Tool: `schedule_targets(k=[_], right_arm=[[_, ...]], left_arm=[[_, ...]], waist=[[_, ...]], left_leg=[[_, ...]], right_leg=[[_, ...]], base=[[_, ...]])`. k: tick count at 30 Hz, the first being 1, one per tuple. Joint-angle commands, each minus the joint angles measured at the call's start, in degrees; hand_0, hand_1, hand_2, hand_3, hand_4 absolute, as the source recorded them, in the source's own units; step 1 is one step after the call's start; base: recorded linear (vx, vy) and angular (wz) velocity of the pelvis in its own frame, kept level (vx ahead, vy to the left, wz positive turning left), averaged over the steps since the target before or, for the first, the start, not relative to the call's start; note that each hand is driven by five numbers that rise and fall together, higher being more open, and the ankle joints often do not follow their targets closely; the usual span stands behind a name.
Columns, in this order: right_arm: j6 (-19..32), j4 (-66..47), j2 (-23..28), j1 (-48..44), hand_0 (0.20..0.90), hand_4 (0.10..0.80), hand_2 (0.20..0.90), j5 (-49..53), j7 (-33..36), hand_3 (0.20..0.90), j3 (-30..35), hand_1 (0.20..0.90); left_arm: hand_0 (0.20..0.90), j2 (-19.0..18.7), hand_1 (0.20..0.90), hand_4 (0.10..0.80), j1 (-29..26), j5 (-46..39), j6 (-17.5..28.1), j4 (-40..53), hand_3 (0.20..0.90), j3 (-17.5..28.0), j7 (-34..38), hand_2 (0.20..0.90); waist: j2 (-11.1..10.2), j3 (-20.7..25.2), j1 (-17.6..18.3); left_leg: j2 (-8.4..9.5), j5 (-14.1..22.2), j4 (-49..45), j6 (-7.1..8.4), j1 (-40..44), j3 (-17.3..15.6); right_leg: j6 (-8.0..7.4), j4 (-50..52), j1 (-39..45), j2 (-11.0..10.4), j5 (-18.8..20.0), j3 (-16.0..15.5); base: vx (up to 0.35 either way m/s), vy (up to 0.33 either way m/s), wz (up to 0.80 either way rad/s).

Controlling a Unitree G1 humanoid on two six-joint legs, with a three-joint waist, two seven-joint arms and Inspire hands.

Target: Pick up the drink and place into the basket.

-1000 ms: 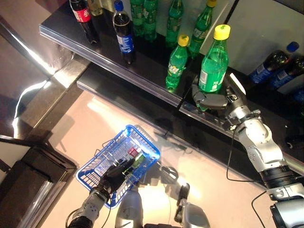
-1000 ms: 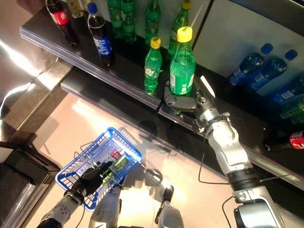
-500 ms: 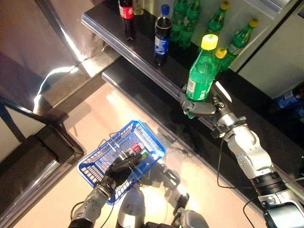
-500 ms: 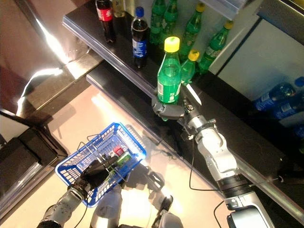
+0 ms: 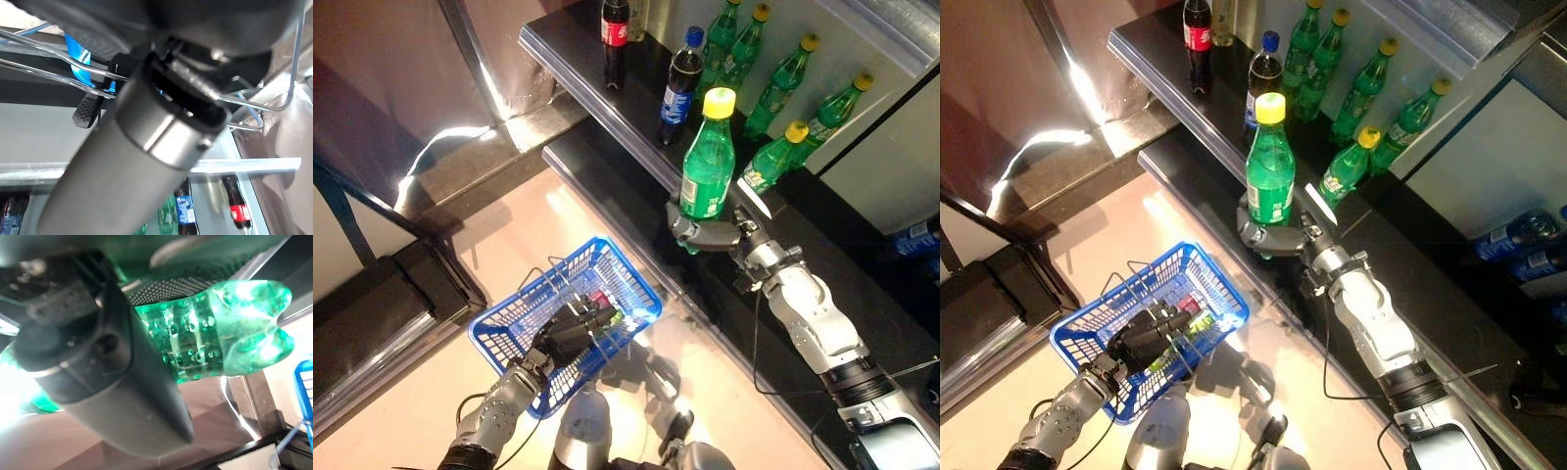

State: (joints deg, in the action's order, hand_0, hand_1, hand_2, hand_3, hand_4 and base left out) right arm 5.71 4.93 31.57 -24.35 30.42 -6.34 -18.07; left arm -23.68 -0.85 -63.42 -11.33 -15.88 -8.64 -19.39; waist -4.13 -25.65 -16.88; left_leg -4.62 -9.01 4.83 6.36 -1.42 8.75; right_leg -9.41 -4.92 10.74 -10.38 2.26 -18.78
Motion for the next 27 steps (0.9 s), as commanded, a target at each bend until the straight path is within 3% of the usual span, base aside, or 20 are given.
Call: schedule_targets(k=[1,27], right_arm=[[11.32,-6.81,-1.06,-0.25,0.300,0.100,0.300,2.95,1.21,0.200,-2.38,0.300],[9.87,-9.20,-3.22,1.34,0.300,0.100,0.300,1.23,1.44,0.200,-10.50,0.300]], left_arm=[[0.300,1.40,0.300,0.100,-4.15,-8.82,5.12,18.32,0.200,-3.42,-9.63,0.300],[0.300,-0.18,0.300,0.100,-4.58,-12.00,1.13,35.12,0.200,-4.90,-15.40,0.300]], waist=[[-0.75,19.28,0.55],[-0.50,19.88,-1.91]], left_leg=[[-0.17,5.89,0.17,-0.93,3.71,-2.07],[0.40,4.97,0.17,-0.71,2.50,0.65]], right_leg=[[-0.45,-0.08,1.15,-0.90,-0.18,-1.84],[-0.77,-0.08,1.40,-1.59,-0.12,-3.62]], base=[[0.000,0.000,0.00],[0.007,-0.003,0.03]])
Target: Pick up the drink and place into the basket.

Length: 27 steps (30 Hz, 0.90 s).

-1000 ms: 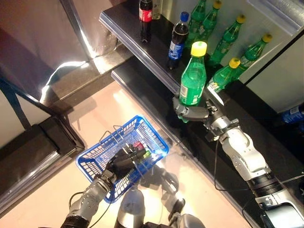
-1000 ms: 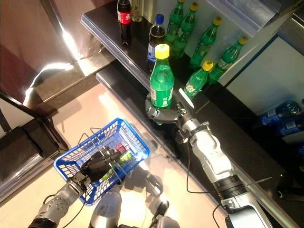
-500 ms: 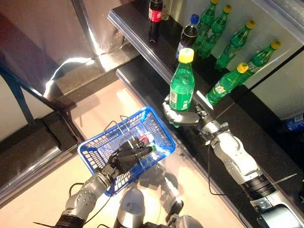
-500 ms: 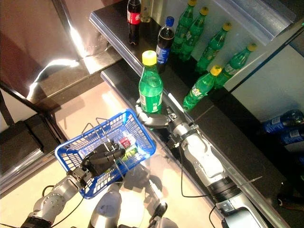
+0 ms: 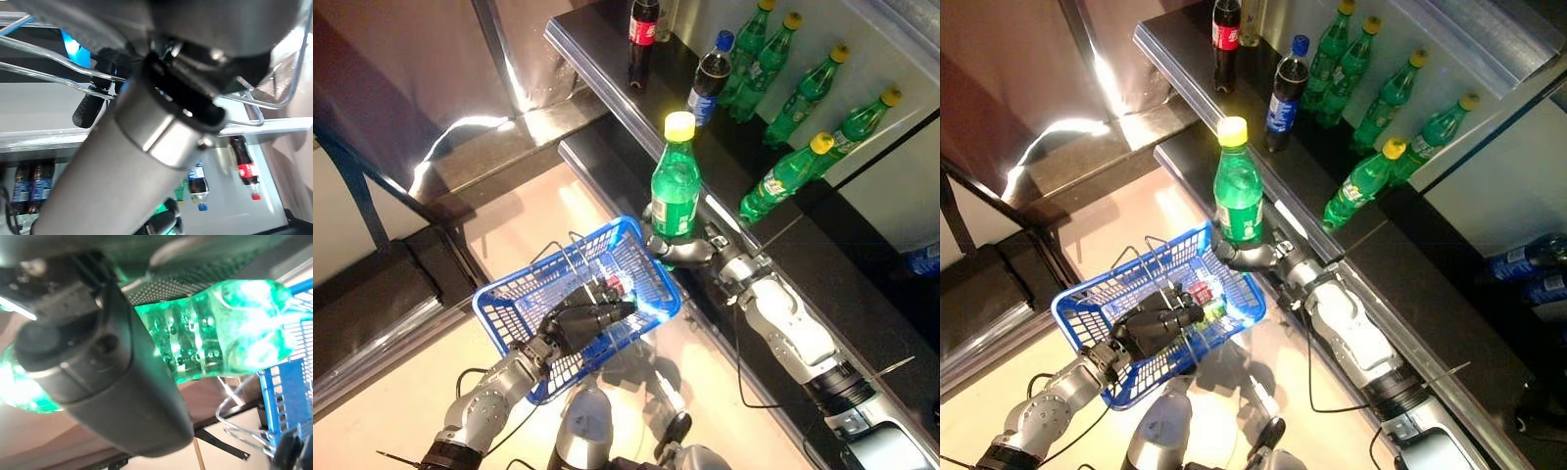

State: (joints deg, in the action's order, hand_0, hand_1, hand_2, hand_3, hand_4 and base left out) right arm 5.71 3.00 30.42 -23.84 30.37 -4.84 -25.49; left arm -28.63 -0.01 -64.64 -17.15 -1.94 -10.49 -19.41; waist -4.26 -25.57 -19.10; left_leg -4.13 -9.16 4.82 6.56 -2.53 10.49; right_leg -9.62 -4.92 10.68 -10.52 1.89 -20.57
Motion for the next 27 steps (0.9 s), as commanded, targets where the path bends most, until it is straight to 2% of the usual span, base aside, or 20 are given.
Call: schedule_targets(k=[1,14,27], right_arm=[[9.68,-7.32,-2.15,0.82,0.300,0.100,0.300,1.13,-0.02,0.200,-3.42,0.300],[8.05,-4.15,-3.73,1.42,0.300,0.100,0.300,-1.13,1.03,0.200,-7.33,0.300],[5.56,3.01,-2.04,2.09,0.300,0.100,0.300,-11.55,4.19,0.200,-10.70,0.300]], left_arm=[[0.300,4.72,0.300,0.100,-5.50,-10.64,6.95,21.47,0.200,-3.05,-15.55,0.300],[0.300,3.99,0.300,0.100,-7.00,-10.66,7.11,25.77,0.200,-4.40,-18.01,0.300],[0.300,3.39,0.300,0.100,-6.74,-10.62,6.89,28.57,0.200,-4.11,-20.40,0.300]], waist=[[-0.36,19.82,0.27],[-0.35,20.00,-0.68],[-0.36,20.12,-1.40]], left_leg=[[-0.08,5.11,0.18,-0.89,3.59,-1.01],[0.14,4.71,0.18,-0.66,2.88,0.30],[0.27,4.47,0.18,-0.54,2.58,0.90]], right_leg=[[-0.55,-0.08,1.48,-1.46,0.24,-1.88],[-0.65,-0.08,1.40,-1.59,0.28,-2.61],[-0.67,-0.08,1.36,-1.67,0.34,-2.99]], base=[[0.007,-0.001,0.11],[-0.001,-0.001,0.03],[0.000,0.000,0.00]])
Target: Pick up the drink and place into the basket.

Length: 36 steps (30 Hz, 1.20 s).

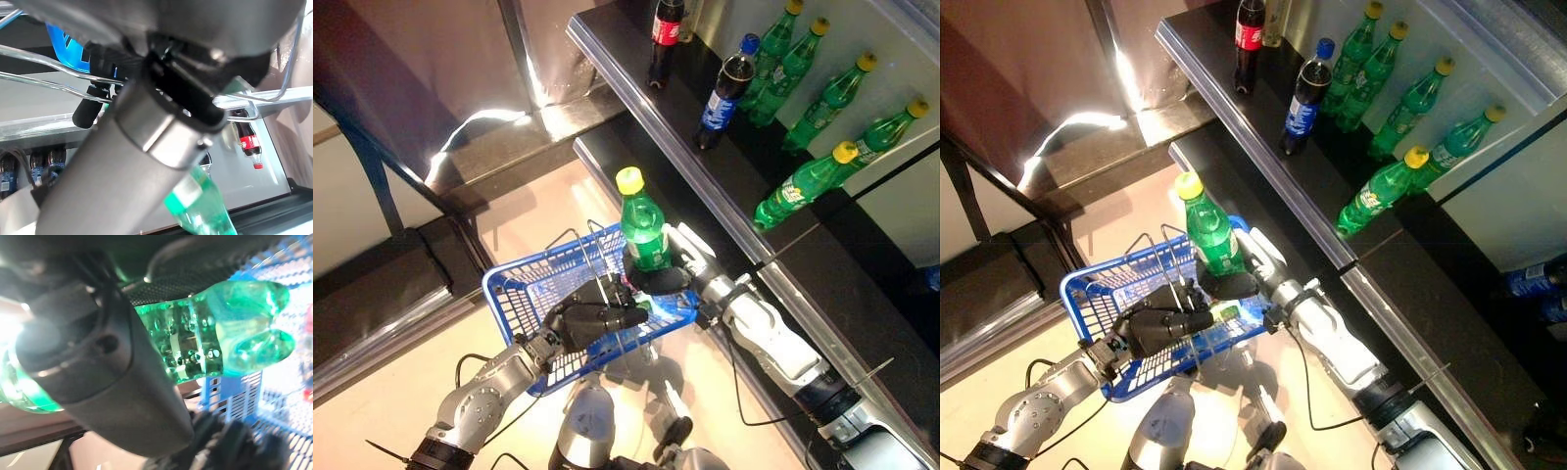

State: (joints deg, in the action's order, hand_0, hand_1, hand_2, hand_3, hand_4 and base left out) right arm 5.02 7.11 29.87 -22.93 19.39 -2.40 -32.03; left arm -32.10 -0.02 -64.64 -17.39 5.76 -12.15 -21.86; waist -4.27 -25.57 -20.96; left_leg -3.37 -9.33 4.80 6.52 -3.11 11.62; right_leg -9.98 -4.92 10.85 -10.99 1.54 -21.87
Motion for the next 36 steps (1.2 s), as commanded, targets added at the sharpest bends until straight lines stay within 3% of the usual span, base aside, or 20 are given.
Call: schedule_targets(k=[1,14,36], right_arm=[[6.18,-0.39,-1.64,1.28,0.300,0.100,0.300,-1.53,2.08,0.200,-4.28,0.300],[1.93,5.22,-2.22,0.78,0.300,0.100,0.300,-11.80,4.67,0.200,-6.54,0.300],[-2.23,3.85,-1.20,-4.59,0.300,0.100,0.300,-27.60,3.54,0.200,-11.47,0.300]], left_arm=[[0.300,6.80,0.300,0.100,-6.81,-10.74,7.05,20.99,0.200,-2.47,-18.12,0.300],[0.300,7.01,0.300,0.100,-7.59,-10.42,6.23,22.84,0.200,-2.97,-19.12,0.300],[0.300,6.74,0.300,0.100,-9.70,-8.91,5.66,24.71,0.200,-3.84,-20.53,0.300]], waist=[[-0.38,20.08,0.37],[-0.63,19.93,-0.35],[-0.88,20.14,-0.96]], left_leg=[[-0.47,4.61,0.20,-0.50,3.11,-0.15],[-0.27,4.54,0.20,-0.55,2.88,0.92],[0.06,4.32,0.20,-0.48,2.68,1.60]], right_leg=[[-0.33,-0.08,1.23,-1.22,0.70,-1.79],[-0.23,-0.08,1.22,-1.05,0.72,-2.09],[-0.34,-0.08,1.08,-0.93,0.86,-1.93]], base=[[0.000,0.000,0.00],[-0.001,-0.003,0.04],[0.000,0.000,0.00]])
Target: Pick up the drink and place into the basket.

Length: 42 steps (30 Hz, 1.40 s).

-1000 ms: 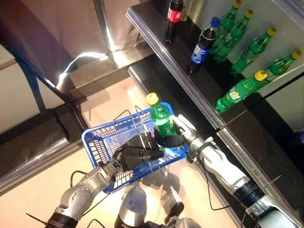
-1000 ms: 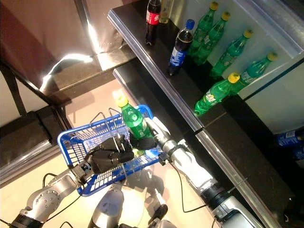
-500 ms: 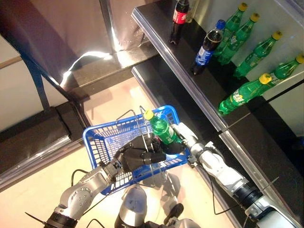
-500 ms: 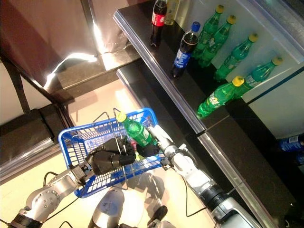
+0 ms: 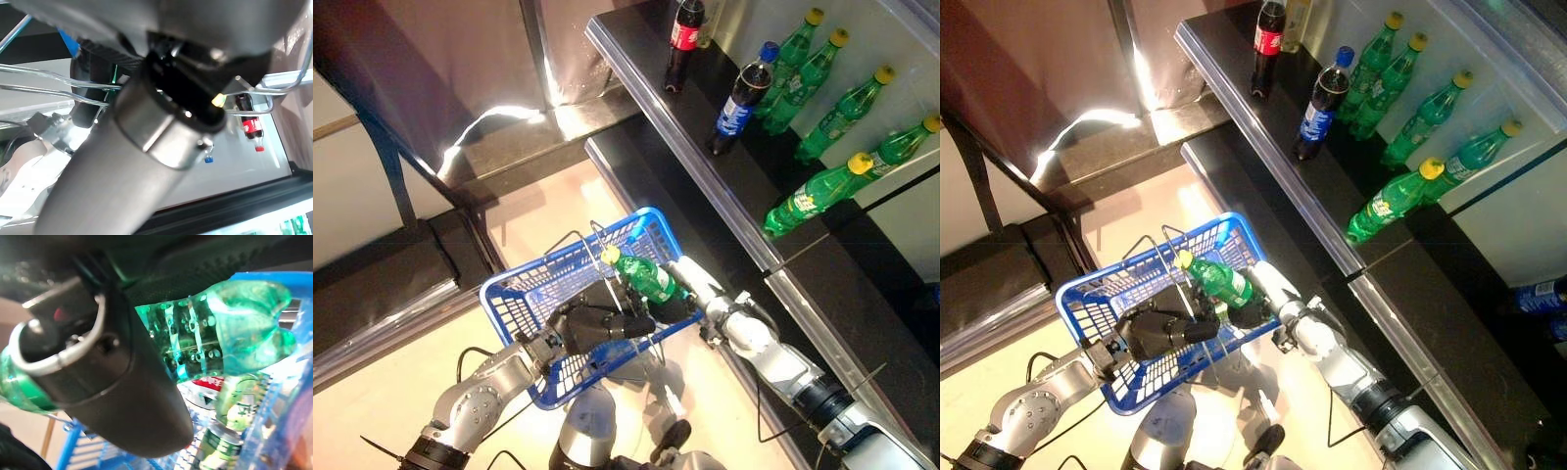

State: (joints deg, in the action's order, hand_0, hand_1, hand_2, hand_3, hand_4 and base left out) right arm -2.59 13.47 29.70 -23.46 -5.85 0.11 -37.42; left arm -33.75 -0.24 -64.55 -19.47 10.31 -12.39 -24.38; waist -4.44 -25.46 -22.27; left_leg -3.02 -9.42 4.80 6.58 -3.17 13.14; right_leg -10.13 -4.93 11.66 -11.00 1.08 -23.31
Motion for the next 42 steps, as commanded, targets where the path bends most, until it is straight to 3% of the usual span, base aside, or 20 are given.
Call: schedule_targets(k=[1,23,42], right_arm=[[5.29,-2.66,-0.95,-4.43,0.300,0.100,0.300,-3.09,0.82,0.200,-6.35,0.300],[4.00,-3.81,-0.77,-10.42,0.300,0.100,0.300,-8.38,-2.41,0.200,-10.10,0.300],[2.44,3.61,-2.01,-18.25,0.300,0.100,0.300,-10.28,-7.76,0.200,-15.12,0.300]], left_arm=[[0.300,8.37,0.300,0.100,-9.62,-8.99,7.70,20.24,0.200,-3.66,-18.12,0.300],[0.300,8.45,0.300,0.100,-12.49,-7.79,7.92,20.98,0.200,-6.18,-20.75,0.300],[0.300,8.02,0.300,0.100,-17.95,-5.46,10.17,22.44,0.200,-9.73,-24.56,0.300]], waist=[[-0.73,20.03,0.33],[-0.68,20.34,0.13],[-1.11,21.45,-0.69]], left_leg=[[-0.27,4.41,0.20,-0.54,2.72,0.11],[-0.07,4.24,0.20,-0.61,2.58,0.33],[0.10,4.57,0.20,-0.49,3.16,1.13]], right_leg=[[-0.18,-0.07,0.23,-0.90,1.30,-0.47],[-0.03,-0.07,-0.02,-0.86,1.46,-0.44],[0.20,-0.07,0.64,-0.74,1.26,-1.31]], base=[[0.000,0.000,0.00],[0.000,0.000,0.00],[0.005,0.002,0.02]])
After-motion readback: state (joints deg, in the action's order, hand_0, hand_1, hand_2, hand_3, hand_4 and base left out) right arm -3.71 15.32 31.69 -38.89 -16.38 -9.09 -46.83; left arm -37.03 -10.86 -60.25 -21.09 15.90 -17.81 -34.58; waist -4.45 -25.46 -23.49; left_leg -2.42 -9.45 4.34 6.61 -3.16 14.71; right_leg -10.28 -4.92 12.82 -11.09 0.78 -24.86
